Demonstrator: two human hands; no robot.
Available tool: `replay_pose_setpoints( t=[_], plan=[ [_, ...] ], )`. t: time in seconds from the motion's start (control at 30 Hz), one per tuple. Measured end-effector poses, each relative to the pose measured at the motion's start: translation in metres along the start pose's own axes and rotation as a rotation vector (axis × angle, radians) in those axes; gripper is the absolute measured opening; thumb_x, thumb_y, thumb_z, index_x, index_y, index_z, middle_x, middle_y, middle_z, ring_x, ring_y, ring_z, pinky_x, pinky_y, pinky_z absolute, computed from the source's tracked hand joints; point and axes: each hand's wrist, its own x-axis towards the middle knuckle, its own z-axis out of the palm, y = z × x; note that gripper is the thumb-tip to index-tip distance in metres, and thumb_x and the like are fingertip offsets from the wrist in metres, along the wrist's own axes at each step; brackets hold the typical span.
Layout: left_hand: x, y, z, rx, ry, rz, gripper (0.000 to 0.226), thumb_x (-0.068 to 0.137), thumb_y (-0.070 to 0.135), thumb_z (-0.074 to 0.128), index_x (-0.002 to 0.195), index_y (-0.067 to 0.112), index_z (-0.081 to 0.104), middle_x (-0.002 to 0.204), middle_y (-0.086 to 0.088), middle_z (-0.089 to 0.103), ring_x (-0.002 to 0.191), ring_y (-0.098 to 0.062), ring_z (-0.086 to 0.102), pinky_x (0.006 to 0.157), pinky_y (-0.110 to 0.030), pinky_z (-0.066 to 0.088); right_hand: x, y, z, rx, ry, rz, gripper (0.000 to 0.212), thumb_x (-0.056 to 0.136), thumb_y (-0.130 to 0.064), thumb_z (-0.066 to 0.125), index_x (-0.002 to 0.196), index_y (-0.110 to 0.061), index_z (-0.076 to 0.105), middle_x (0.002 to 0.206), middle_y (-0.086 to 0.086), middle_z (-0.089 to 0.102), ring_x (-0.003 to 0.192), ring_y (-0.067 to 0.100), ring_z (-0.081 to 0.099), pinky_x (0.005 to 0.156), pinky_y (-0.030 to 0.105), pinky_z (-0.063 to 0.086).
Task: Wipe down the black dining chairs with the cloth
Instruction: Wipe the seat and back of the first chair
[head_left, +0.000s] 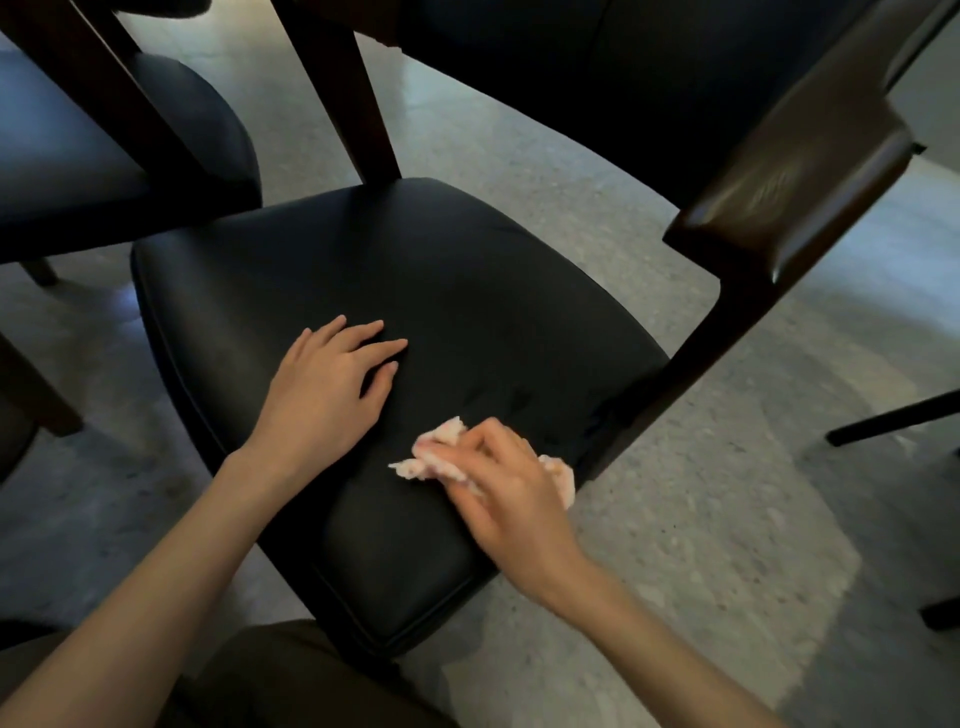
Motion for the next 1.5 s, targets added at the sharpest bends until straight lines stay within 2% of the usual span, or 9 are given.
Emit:
replay_pose_setpoints(
  t=[0.1, 0.23, 0.33, 0.4, 0.57, 0.8, 1.03, 1.23, 1.5],
  plan=[
    [-0.001, -0.001, -0.004, 0.001, 0.024, 0.015, 0.037, 0.098, 0.033, 0.047, 0.135, 0.032, 0.054, 0.147, 0.005, 0.045, 0.142, -0.022, 0.029, 0.117, -0.043, 0.019, 0.021, 0.033, -0.023, -0.139, 0.055, -0.053, 0.026, 0.092, -0.014, 0.059, 0.117, -0.016, 0.068, 0.09, 0.007, 0.054, 0.079, 0.027, 0.055, 0.067, 0.045, 0.048],
    [-0.005, -0.005, -0.008, 0.001, 0.066, 0.038, 0.036, 0.097, 0.032, 0.05, 0.132, 0.029, 0.057, 0.143, 0.003, 0.05, 0.139, -0.024, 0.036, 0.116, -0.047, 0.025, 0.053, 0.081, -0.047, -0.496, 0.087, 0.316, 0.032, 0.099, -0.03, 0.047, 0.129, -0.025, 0.057, 0.112, 0.009, 0.045, 0.103, 0.031, 0.043, 0.088, 0.037, 0.034],
    [-0.007, -0.008, -0.008, -0.007, 0.11, 0.055, 0.034, 0.095, 0.029, 0.053, 0.128, 0.025, 0.062, 0.136, -0.001, 0.057, 0.132, -0.027, 0.045, 0.11, -0.05, 0.035, 0.054, 0.094, -0.043, -0.409, 0.118, 0.478, 0.032, 0.102, -0.032, 0.041, 0.131, -0.028, 0.054, 0.107, 0.0, 0.035, 0.107, 0.024, 0.038, 0.082, 0.021, 0.017],
    [-0.008, -0.011, -0.009, -0.012, 0.125, 0.048, 0.033, 0.095, 0.028, 0.054, 0.126, 0.024, 0.063, 0.132, -0.002, 0.06, 0.126, -0.027, 0.05, 0.106, -0.049, 0.039, 0.047, 0.094, -0.039, -0.325, 0.179, 0.489, 0.03, 0.102, -0.028, 0.043, 0.127, -0.023, 0.058, 0.101, -0.002, 0.037, 0.102, 0.021, 0.043, 0.086, 0.024, 0.025],
    [-0.011, -0.021, -0.017, 0.0, 0.184, 0.028, 0.03, 0.093, 0.025, 0.057, 0.122, 0.022, 0.066, 0.127, -0.002, 0.063, 0.12, -0.028, 0.054, 0.102, -0.049, 0.042, 0.008, 0.058, -0.016, -0.14, 0.285, 0.352, 0.032, 0.097, -0.028, 0.042, 0.11, -0.012, 0.066, 0.092, 0.0, 0.046, 0.083, 0.021, 0.053, 0.074, 0.048, 0.048],
    [-0.006, -0.021, -0.021, -0.032, 0.177, -0.045, 0.032, 0.095, 0.028, 0.054, 0.125, 0.025, 0.064, 0.131, 0.0, 0.06, 0.122, -0.028, 0.051, 0.102, -0.047, 0.04, 0.015, 0.005, -0.016, 0.096, 0.045, -0.011, 0.032, 0.093, -0.016, 0.051, 0.121, -0.018, 0.067, 0.094, -0.001, 0.047, 0.084, 0.018, 0.054, 0.077, 0.032, 0.049],
    [-0.015, -0.027, -0.025, -0.01, 0.19, -0.087, 0.032, 0.095, 0.028, 0.054, 0.126, 0.024, 0.064, 0.133, -0.002, 0.059, 0.123, -0.03, 0.05, 0.102, -0.049, 0.04, 0.058, 0.092, -0.04, -0.502, 0.025, 0.35, 0.034, 0.097, -0.038, 0.049, 0.13, -0.032, 0.058, 0.118, 0.004, 0.049, 0.106, 0.027, 0.041, 0.088, 0.036, 0.03],
    [-0.019, -0.035, -0.033, 0.019, 0.21, -0.123, 0.033, 0.095, 0.029, 0.053, 0.126, 0.026, 0.063, 0.133, -0.001, 0.058, 0.123, -0.029, 0.049, 0.101, -0.049, 0.04, 0.02, 0.071, -0.025, -0.263, 0.201, 0.332, 0.025, 0.092, -0.023, 0.057, 0.114, -0.022, 0.07, 0.091, 0.004, 0.05, 0.084, 0.026, 0.05, 0.074, 0.045, 0.044],
    [-0.027, -0.052, -0.047, 0.006, 0.203, -0.268, 0.035, 0.095, 0.03, 0.052, 0.129, 0.028, 0.06, 0.135, 0.002, 0.057, 0.122, -0.028, 0.052, 0.098, -0.049, 0.045, 0.048, -0.007, -0.008, 0.149, -0.118, -0.099, 0.026, 0.096, -0.031, 0.05, 0.105, -0.017, 0.07, 0.089, -0.005, 0.046, 0.079, 0.009, 0.051, 0.072, 0.021, 0.042]
  ],
)
